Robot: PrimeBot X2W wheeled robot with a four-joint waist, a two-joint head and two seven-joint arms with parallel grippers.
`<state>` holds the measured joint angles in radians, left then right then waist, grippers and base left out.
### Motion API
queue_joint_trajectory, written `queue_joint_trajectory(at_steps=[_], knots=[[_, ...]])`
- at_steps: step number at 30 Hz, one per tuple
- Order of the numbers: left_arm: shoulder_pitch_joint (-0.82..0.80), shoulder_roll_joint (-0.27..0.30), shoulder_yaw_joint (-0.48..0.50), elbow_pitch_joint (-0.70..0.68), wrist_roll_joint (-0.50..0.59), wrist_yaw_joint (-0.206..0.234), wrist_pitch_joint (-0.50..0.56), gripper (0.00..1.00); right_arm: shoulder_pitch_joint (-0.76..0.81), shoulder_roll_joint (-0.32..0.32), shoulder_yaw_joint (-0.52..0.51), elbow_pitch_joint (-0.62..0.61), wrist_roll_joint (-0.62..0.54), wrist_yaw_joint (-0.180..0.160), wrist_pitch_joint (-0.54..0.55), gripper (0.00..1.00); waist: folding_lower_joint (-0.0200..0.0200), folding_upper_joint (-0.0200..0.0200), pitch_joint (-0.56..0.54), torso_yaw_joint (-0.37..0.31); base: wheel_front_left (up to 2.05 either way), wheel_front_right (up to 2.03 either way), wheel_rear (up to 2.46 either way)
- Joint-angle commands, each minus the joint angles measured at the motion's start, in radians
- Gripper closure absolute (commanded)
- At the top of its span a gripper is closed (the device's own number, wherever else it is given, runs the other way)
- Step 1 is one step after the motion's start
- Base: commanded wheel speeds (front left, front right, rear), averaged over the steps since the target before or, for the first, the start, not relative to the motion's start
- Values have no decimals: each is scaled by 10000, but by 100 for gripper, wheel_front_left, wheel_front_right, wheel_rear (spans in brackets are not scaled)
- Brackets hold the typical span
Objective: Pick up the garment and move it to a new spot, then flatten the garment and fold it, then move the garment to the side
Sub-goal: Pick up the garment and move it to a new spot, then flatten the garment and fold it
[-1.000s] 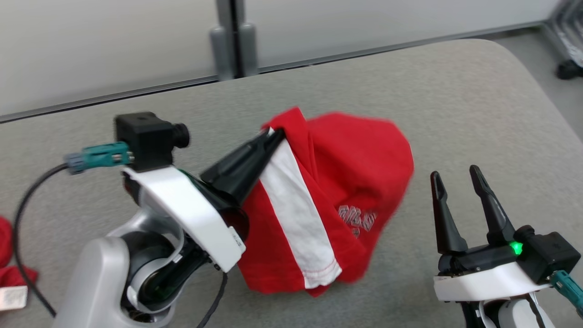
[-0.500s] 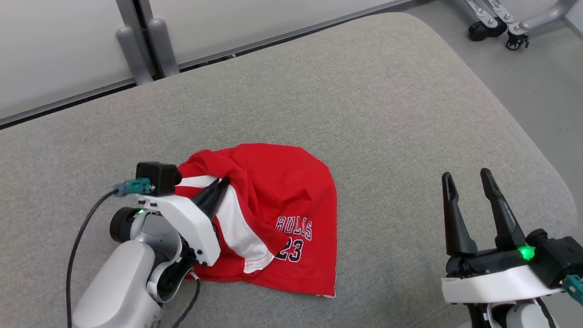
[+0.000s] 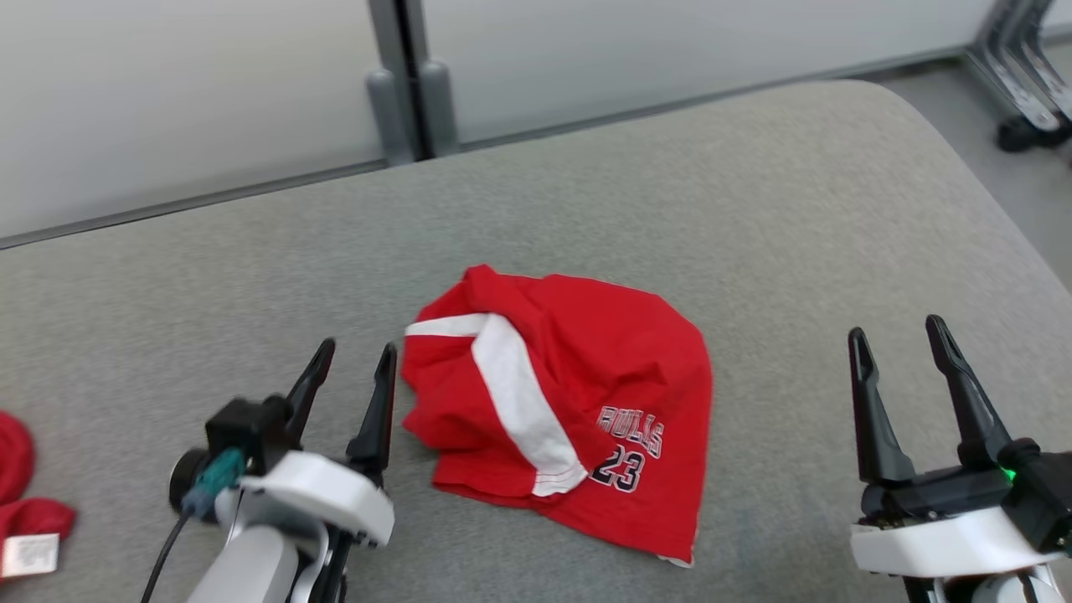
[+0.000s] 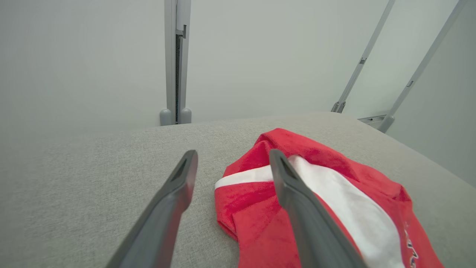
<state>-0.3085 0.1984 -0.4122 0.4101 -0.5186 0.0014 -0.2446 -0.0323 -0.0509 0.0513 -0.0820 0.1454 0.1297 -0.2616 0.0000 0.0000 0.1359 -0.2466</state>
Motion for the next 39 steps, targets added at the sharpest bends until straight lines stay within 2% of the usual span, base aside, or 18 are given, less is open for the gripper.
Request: queue_joint_trajectory(at_steps=[1,4,7,12,19,26,39], knots=[[423,65,161,-274,148,219,-106,0,183,-165,-123,-70,-128,19,-53,0,0,0,-536,674,0,0,0],[1419,187,535,-951,474,723,-191,0,463,-363,-361,-30,-311,19,-53,0,0,0,-910,1192,0,0,0],[2418,303,1068,-1765,1093,1032,-193,0,743,-561,-532,145,-519,19,-53,0,0,0,-1189,1627,0,0,0],[3952,54,1997,-2963,1915,1121,-196,0,1189,-617,-687,523,-652,19,-53,0,0,0,-1571,2156,0,0,0],[5367,-426,3193,-4053,2770,642,-197,0,1562,-328,-897,1027,-613,11,-51,0,0,0,-1851,2349,0,0,0],[5691,-878,3851,-4179,3371,74,-198,0,1576,-144,-939,1287,-597,11,-53,0,0,0,-1847,2323,0,0,0],[5346,-1170,4236,-4035,3883,-485,-200,0,1330,-69,-816,1246,-569,11,-53,0,0,0,-1719,2147,0,0,0]])
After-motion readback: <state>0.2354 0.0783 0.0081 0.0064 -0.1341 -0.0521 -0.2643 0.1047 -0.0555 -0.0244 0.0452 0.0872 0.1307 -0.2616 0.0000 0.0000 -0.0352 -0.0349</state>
